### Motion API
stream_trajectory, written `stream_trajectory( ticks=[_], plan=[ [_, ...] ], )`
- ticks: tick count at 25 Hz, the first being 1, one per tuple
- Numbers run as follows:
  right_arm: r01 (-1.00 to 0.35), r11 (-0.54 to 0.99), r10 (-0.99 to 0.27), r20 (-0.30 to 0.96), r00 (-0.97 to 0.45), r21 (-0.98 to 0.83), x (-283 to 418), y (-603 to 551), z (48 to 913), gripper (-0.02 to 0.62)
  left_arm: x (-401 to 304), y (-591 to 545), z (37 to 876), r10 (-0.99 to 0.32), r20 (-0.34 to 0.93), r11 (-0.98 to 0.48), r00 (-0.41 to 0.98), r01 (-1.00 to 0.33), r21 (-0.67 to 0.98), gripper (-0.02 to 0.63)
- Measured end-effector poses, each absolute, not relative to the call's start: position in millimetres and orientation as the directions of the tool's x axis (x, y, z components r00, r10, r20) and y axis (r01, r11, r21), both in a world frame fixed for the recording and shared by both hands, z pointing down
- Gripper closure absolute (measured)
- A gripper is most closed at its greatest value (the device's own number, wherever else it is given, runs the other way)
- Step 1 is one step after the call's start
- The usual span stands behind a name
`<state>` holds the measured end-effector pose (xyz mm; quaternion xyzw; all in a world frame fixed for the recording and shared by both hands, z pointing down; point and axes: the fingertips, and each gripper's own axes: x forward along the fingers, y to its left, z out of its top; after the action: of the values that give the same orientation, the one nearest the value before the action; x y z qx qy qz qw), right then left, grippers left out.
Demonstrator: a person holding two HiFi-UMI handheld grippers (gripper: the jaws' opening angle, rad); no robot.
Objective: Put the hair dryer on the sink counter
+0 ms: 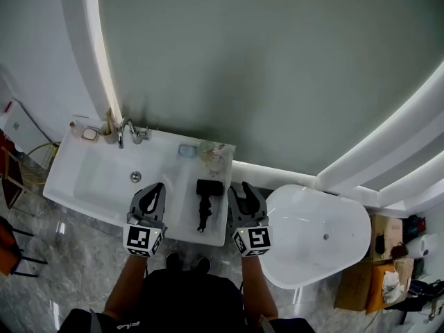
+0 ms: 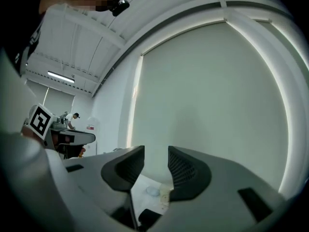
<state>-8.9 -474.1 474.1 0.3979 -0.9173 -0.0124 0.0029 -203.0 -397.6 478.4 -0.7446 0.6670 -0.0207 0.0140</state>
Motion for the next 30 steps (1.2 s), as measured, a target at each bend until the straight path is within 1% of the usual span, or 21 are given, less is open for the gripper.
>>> stream_trajectory(
  ticks=[3, 5, 7, 11, 12, 13, 14, 18, 25, 30],
  plan=[
    [-0.760, 0.644, -0.757, -0.078, -0.649, 0.083, 2, -463, 472, 0.433, -194, -399, 477, -0.992, 0.002, -0.127, 0.127, -0.990, -0.060, 0.583],
    [-0.765, 0.636, -0.758, -0.105, -0.644, 0.104, 5, -455, 470, 0.406, -190, -398, 474, -0.991, -0.016, -0.129, 0.131, -0.990, -0.064, 0.583],
    [-0.760, 0.644, -0.752, -0.106, -0.650, 0.093, 4, -451, 470, 0.370, -188, -397, 472, -0.991, -0.029, -0.127, 0.129, -0.990, -0.065, 0.582],
    [-0.761, 0.639, -0.756, -0.091, -0.648, 0.113, 4, -447, 472, 0.360, -186, -396, 473, -0.991, -0.028, -0.128, 0.130, -0.990, -0.062, 0.583],
    [-0.773, 0.625, -0.767, -0.100, -0.634, 0.111, 7, -447, 471, 0.380, -185, -396, 474, -0.991, -0.028, -0.132, 0.134, -0.989, -0.063, 0.583],
    [-0.784, 0.613, -0.776, -0.113, -0.621, 0.102, 9, -446, 470, 0.484, -183, -395, 476, -0.990, -0.025, -0.137, 0.139, -0.988, -0.065, 0.583],
    [-0.790, 0.607, -0.780, -0.123, -0.614, 0.091, 11, -445, 469, 0.546, -180, -394, 478, -0.989, -0.021, -0.142, 0.144, -0.988, -0.067, 0.583],
    [-0.768, 0.636, -0.756, -0.139, -0.639, 0.075, 9, -440, 465, 0.566, -173, -391, 479, -0.987, -0.017, -0.157, 0.158, -0.985, -0.073, 0.583],
    [-0.735, 0.673, -0.724, -0.123, -0.678, 0.089, -1, -429, 466, 0.568, -175, -388, 472, -0.987, -0.043, -0.150, 0.153, -0.986, -0.074, 0.583],
    [-0.735, 0.672, -0.726, -0.111, -0.678, 0.097, -3, -430, 469, 0.568, -178, -389, 476, -0.987, -0.031, -0.154, 0.156, -0.986, -0.066, 0.583]
  ],
)
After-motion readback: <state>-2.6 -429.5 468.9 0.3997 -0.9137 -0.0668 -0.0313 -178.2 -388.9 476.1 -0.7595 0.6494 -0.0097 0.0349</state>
